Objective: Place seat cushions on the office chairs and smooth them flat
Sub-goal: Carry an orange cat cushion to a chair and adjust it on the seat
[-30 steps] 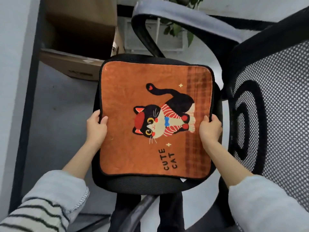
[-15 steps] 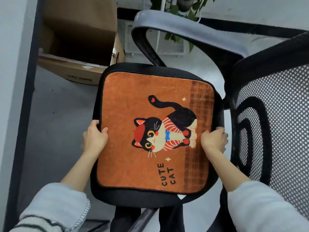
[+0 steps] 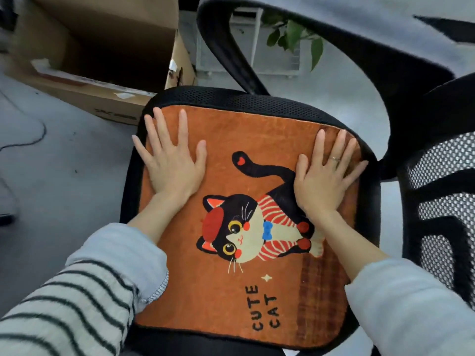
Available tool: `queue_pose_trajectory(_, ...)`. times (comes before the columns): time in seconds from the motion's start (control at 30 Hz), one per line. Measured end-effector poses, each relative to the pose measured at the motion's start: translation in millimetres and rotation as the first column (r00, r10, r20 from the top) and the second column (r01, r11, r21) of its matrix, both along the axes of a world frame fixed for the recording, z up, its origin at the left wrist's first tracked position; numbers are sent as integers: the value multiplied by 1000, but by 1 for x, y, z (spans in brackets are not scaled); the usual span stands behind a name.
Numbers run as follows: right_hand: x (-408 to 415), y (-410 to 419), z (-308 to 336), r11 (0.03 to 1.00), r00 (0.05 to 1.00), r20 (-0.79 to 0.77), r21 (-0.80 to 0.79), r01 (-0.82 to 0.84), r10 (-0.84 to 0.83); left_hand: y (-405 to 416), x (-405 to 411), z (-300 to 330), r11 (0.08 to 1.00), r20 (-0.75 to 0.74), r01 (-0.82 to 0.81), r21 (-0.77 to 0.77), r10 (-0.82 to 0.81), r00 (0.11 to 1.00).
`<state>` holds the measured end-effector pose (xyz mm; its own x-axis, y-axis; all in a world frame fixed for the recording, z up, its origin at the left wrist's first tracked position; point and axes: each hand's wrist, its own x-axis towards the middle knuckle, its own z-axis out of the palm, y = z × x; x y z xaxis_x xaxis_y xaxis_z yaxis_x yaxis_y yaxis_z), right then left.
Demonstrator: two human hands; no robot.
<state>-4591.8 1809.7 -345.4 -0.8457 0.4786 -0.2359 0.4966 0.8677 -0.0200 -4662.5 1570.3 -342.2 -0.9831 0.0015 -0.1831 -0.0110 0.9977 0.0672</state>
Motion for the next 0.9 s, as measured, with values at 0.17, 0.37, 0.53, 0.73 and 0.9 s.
queue_pose_trajectory(0.17, -3, 0, 1, 1000, 999, 36, -4, 3, -3, 4, -2, 2, 1000, 18, -9, -30, 9, 1000)
queue_pose_trajectory(0.37, -4, -11, 16, 956, 962, -97, -117, -267, 257, 49, 6, 15, 962, -21, 256, 98, -255, 967)
queue_pose_trajectory(0.53, -14, -22, -4, 930, 927, -98, -27, -366, 362, 76, 5, -5, 932, -44, 363, -14, -363, 931)
queue_pose_trajectory(0.73, -14, -22, -6, 927, 923, -101, 2, -374, 372, 75, 6, -2, 938, -31, 346, -13, -347, 937)
queue_pose_trajectory(0.9, 12, -17, 8, 936, 940, -57, -87, -340, 336, 51, 37, 9, 963, 60, 268, 14, -268, 962)
